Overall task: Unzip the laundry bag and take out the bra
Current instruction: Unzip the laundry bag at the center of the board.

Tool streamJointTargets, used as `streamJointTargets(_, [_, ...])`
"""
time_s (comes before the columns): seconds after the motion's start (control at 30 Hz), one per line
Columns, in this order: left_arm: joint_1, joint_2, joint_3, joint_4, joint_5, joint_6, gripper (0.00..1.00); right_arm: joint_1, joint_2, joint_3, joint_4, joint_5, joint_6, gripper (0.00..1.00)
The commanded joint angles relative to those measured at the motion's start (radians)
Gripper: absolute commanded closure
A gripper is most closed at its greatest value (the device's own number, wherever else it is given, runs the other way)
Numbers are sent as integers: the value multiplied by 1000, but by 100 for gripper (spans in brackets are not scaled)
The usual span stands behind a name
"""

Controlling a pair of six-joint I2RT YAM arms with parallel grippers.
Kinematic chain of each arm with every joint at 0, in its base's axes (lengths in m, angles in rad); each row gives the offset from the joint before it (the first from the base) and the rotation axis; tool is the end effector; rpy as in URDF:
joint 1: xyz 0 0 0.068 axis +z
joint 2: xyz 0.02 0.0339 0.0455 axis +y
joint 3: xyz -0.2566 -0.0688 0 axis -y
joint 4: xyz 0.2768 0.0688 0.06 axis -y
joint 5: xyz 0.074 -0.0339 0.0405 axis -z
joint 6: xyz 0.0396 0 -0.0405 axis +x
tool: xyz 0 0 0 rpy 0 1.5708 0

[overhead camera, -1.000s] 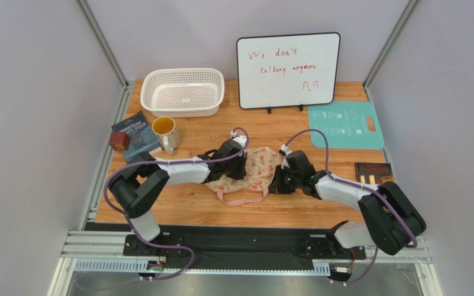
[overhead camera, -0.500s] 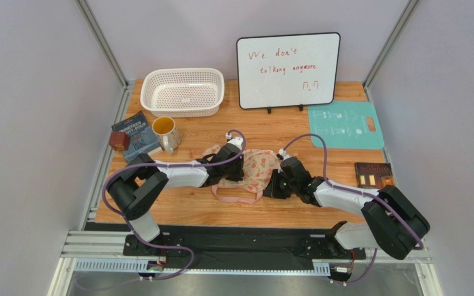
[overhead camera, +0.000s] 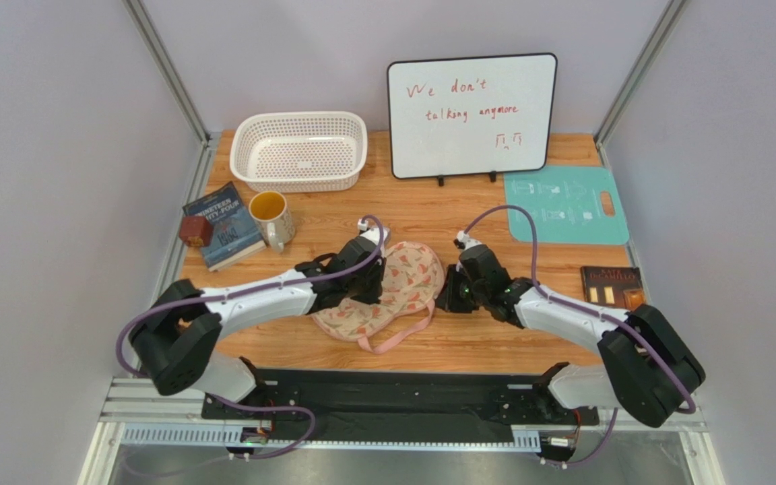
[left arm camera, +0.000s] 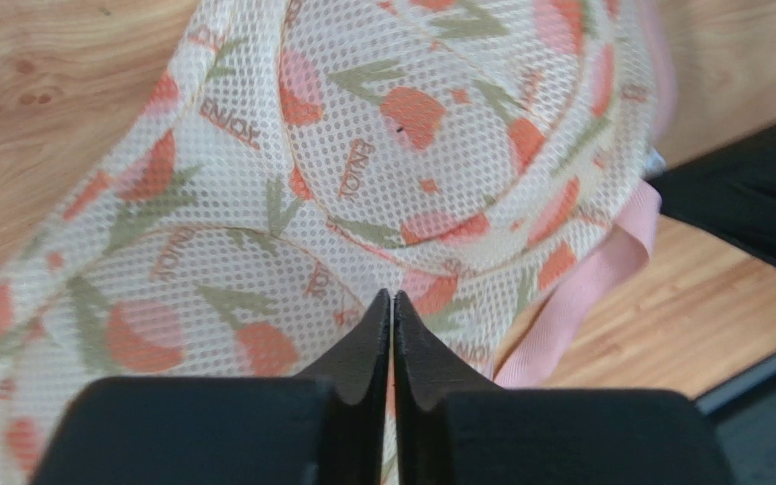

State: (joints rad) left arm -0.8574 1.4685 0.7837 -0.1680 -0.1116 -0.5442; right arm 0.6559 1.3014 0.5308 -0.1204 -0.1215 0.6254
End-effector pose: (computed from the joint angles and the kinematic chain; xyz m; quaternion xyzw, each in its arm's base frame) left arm 0.2132 -0.2396 0.1548 0.1264 0.9264 -0.1863 0.3018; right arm 0.2058 0.1644 0.1230 -0.0346 0.9406 0.2448 0.2326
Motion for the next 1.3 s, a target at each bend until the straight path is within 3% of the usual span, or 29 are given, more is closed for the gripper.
streamJointTargets(0.0, [-6,-143,6,-102,50,58,81,-27,21,93,-15,-30,-143,100])
streamJointTargets(0.03, [-5,-175,14,-120,49,65,71,-27,42,106,-13,-49,-157,100])
streamJointTargets(0.07, [-5,-184,46,-132,43,78,54,-29,53,115,-15,-56,-167,100])
streamJointTargets(0.13, [-3,-171,89,-168,29,145,42,-29,81,145,-22,-70,-190,100])
streamJointTargets(0.17, [-5,-154,139,-174,38,186,27,-29,87,155,-25,-72,-196,100])
streamJointTargets(0.27, [-3,-39,248,-209,81,321,0,-32,96,170,-33,-81,-210,100])
streamJointTargets(0.4, [-5,93,324,-200,63,433,0,-32,96,170,-32,-89,-214,100])
streamJointTargets(0.53, [-5,197,379,-206,73,490,11,-32,91,167,-36,-92,-217,100])
streamJointTargets(0.83, [-3,332,397,-199,96,504,11,-38,98,163,-25,-104,-217,100])
streamJointTargets(0.9, [-5,357,408,-202,89,498,19,-36,101,163,-24,-107,-217,100])
streamJointTargets(0.93, [-3,375,408,-202,90,491,34,-36,102,163,-22,-107,-217,100])
streamJointTargets(1.0, [-3,400,410,-196,87,481,51,-36,105,163,-21,-110,-219,100])
streamJointTargets(1.03, [-3,404,410,-194,78,472,65,-36,105,164,-18,-112,-217,100])
streamJointTargets(1.1, [-5,420,407,-188,76,468,67,-36,107,163,-16,-115,-217,100])
streamJointTargets(1.13, [-5,424,401,-185,76,460,74,-36,110,161,-16,-116,-217,100])
streamJointTargets(1.27, [-5,444,394,-177,70,441,85,-38,111,153,-10,-118,-217,100])
